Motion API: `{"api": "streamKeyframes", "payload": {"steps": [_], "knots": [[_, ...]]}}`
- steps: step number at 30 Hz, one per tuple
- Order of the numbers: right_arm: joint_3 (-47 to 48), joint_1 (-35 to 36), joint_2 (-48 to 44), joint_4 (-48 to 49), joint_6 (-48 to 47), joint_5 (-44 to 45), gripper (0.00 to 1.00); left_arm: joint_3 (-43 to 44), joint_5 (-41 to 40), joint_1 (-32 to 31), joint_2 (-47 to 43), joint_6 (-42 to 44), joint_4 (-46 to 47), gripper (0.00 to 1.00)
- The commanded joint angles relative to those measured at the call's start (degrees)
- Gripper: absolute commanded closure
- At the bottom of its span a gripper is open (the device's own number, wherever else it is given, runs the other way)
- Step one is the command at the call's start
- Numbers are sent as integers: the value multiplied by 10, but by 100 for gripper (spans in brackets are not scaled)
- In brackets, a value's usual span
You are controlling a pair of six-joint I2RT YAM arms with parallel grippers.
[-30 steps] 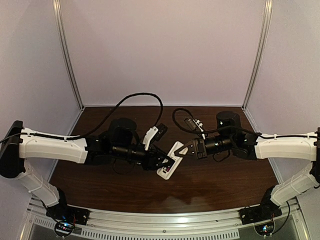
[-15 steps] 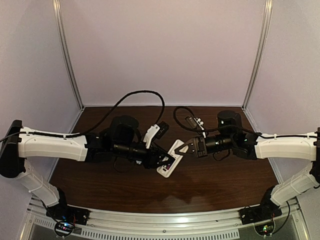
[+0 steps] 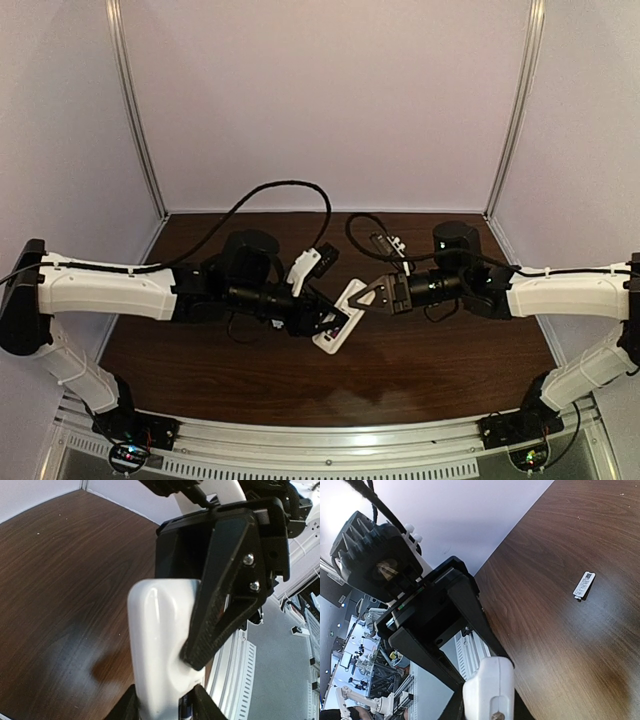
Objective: Load the batteries into the remote control
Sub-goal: Press the battery in the battery compartment.
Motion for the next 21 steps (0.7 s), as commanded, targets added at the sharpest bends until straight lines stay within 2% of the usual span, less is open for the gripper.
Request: {"api": "streamKeyframes", "payload": {"steps": [1,8,16,21], "knots": [[6,11,-14,19,19,-20,100,-26,2,18,-4,32,6,58],[2,10,-14,-11,-6,-12,100,-32,54,18,-16,41,17,43],[5,10,-17,-19,-12,-9,100,-41,63,20,-13,49,5,43],[6,10,-19,-12,-7,-13,100,-39,43,20,-1,55,-10,48]]}}
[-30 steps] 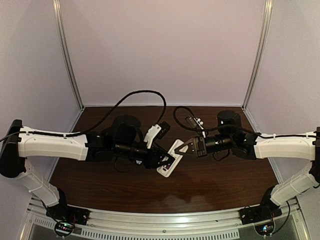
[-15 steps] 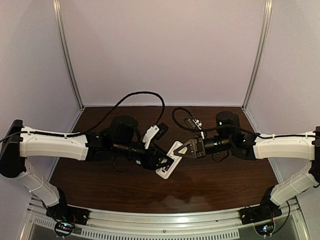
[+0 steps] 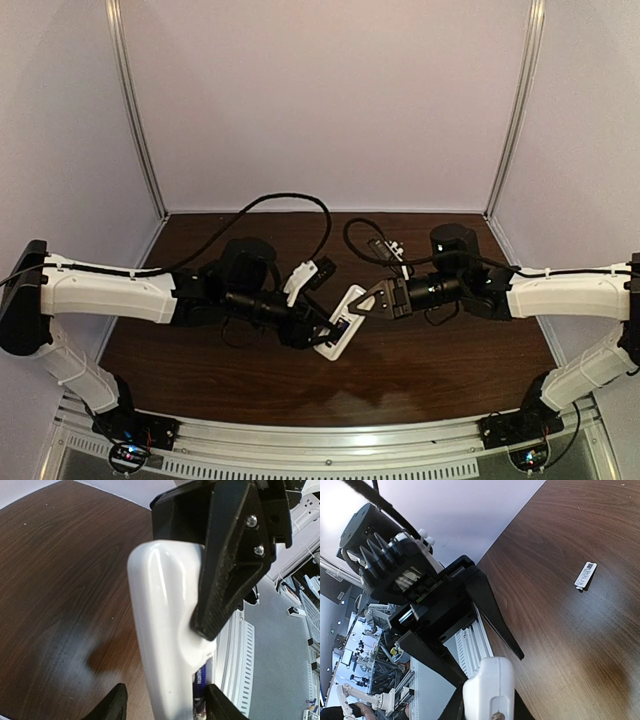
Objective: Load the batteries into the remote control
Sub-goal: Press the battery in the battery compartment.
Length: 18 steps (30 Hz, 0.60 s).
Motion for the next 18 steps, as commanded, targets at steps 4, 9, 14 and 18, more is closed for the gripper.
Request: {"api": "streamKeyframes", "payload": {"steps": [4,9,14,18], "knots": [[5,3,-19,25,4,-19,100,10,-55,6,15,20,-44,59],[-3,4,-21,50,16,-28,100,25,-93,6,25,26,-74,64],[-6,4,-23,81,38,-45,100,26,-111,6,33,46,-96,68],[-7,4,-20,91,42,-48,100,32,-118,5,35,44,-100,70]]}}
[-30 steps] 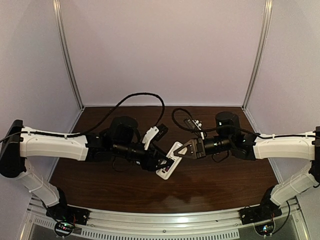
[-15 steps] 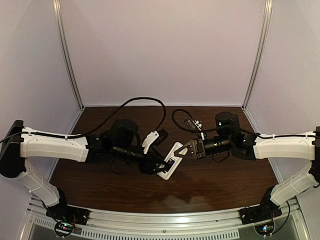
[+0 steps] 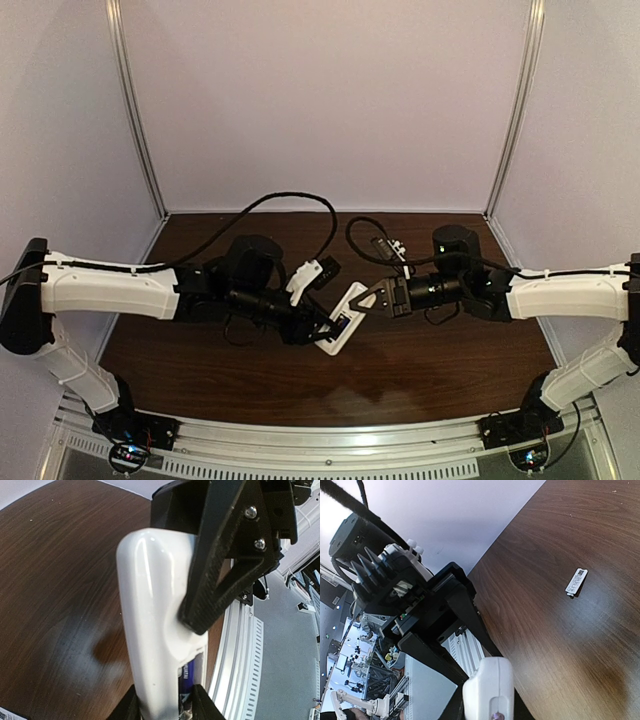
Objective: Load the batteries into the remote control
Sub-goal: Press the battery in the battery compartment.
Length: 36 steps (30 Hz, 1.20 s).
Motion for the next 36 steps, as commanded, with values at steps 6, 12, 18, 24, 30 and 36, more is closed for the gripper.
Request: {"api": "streamKeyframes", "payload": {"steps": [6,12,18,24,30,36], "knots": [[2,8,-15,44,18,-55,100,-6,-31,15,16,-13,9,62],[4,10,-11,22,1,-48,100,-3,18,24,14,-53,69,60],[3,12,-11,22,-3,-46,100,-1,28,29,24,-78,93,60],[5,15,-13,14,-12,-45,100,4,24,37,37,-106,94,60],[6,18,-12,13,-16,-43,100,12,19,40,50,-130,97,56],[10,19,-9,12,-17,-41,100,28,-19,40,59,-125,64,55]]}}
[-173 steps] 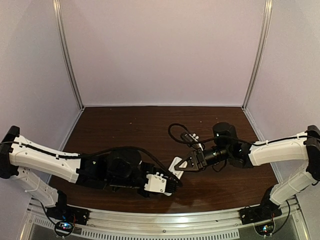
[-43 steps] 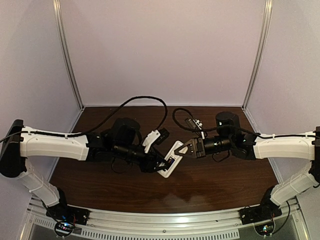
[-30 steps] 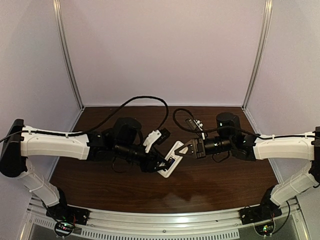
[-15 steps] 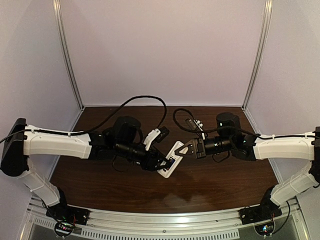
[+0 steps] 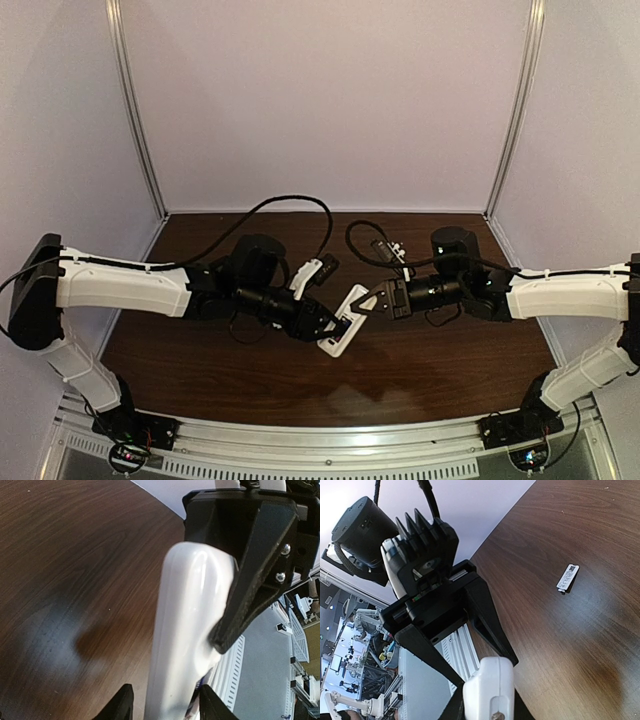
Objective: Load the batteries into the remote control
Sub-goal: Press the battery in the battery compartment.
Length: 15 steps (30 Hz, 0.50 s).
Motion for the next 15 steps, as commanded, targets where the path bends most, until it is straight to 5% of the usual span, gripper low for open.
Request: {"api": "streamKeyframes", "payload": {"steps": [1,15], "knots": [[12,20,-8,35,4,-53,100,30,-86,16,24,-7,9,55],[11,21,-6,68,27,-63,100,33,-101,16,46,-28,12,65]]}}
